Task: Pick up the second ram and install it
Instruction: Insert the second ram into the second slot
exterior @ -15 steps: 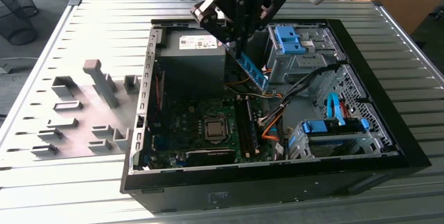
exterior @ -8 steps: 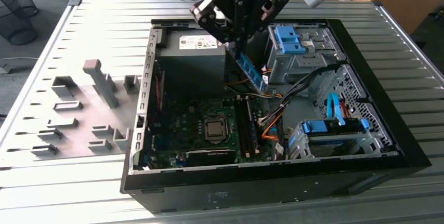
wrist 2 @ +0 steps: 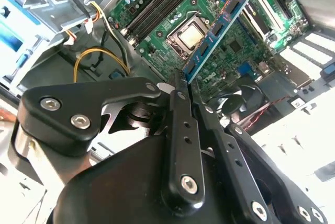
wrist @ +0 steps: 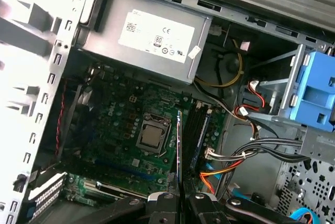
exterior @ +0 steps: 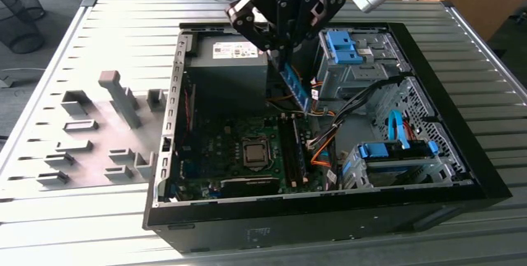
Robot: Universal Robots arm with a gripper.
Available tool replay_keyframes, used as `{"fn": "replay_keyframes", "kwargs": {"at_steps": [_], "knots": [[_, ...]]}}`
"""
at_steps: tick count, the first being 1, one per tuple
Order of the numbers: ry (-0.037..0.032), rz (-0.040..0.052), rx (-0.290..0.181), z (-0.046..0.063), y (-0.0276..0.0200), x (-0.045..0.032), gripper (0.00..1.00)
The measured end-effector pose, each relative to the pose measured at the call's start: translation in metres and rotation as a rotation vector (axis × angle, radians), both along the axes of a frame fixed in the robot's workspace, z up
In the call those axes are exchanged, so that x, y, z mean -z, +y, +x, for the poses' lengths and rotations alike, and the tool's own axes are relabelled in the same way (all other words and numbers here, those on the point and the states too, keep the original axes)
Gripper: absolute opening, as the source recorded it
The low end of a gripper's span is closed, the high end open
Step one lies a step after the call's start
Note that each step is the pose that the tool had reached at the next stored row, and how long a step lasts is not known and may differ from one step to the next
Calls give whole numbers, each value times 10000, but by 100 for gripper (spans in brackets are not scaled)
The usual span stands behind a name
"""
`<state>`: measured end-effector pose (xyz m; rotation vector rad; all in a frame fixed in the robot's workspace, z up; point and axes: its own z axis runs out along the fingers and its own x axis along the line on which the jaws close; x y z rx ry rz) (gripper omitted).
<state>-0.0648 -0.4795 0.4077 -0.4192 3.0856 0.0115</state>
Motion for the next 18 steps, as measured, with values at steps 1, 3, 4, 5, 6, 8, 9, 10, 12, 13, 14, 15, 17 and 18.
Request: {"fn": "replay_keyframes", "kwargs": {"at_steps": [1, 3, 4, 5, 6, 8, 9, 10, 12, 13, 14, 15, 17, 18], "knots": [[0, 0, 107, 0, 0, 2, 14], [0, 0, 333, 0, 0, 5, 14], [0, -1, 460, 0, 0, 7, 14], [0, -1, 605, 0, 0, 10, 14], [0, -3, 757, 0, 0, 12, 14], [0, -4, 1058, 0, 0, 17, 14], [0, -4, 1207, 0, 0, 20, 14], [0, -6, 1354, 0, 0, 22, 14], [0, -10, 1659, 0, 0, 27, 14], [-1, -13, 1823, 0, 0, 30, 14], [-1, -15, 1981, 0, 0, 33, 14], [0, -18, 2138, 0, 0, 35, 14], [-1, -23, 2457, 0, 0, 42, 14], [-1, -28, 2621, 0, 0, 45, 14]]}}
